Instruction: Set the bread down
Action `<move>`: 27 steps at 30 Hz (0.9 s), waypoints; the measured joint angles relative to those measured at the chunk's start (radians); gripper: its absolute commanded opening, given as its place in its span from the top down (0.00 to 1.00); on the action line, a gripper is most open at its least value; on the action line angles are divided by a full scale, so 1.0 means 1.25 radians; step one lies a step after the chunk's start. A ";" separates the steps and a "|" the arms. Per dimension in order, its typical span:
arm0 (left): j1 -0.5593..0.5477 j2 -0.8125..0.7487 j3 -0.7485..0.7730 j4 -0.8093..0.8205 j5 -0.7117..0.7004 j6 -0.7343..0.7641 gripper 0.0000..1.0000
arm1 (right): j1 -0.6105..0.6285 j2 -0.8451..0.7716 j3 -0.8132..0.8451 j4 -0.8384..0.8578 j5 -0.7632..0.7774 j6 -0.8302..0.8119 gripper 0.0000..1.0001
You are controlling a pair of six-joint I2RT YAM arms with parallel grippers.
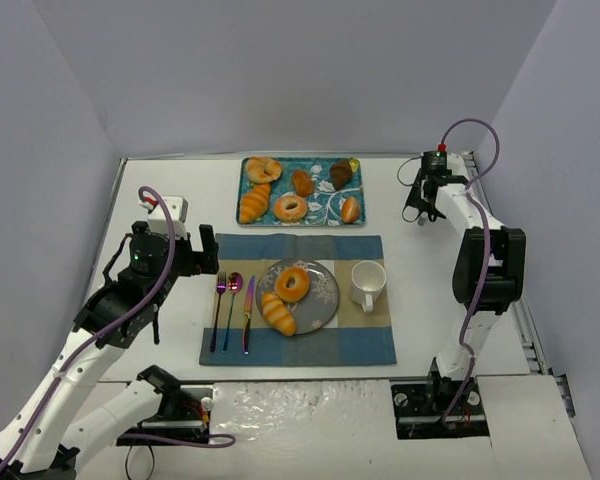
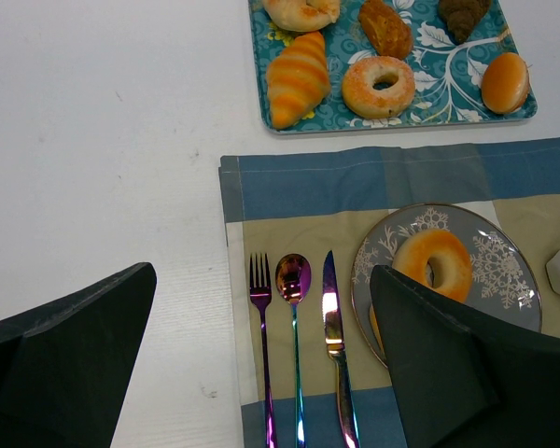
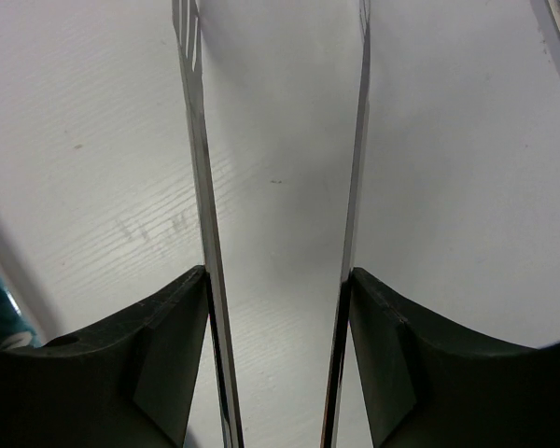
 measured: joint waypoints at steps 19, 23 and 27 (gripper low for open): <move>0.000 0.000 0.000 0.000 0.000 0.000 0.03 | -0.003 0.119 -0.039 0.056 -0.054 -0.003 0.23; 0.000 0.000 0.000 0.000 0.000 0.000 0.03 | -0.003 0.119 -0.051 0.079 -0.053 0.000 0.19; 0.000 0.000 0.000 0.000 0.000 0.000 0.03 | -0.003 0.115 -0.058 0.094 -0.053 0.002 0.15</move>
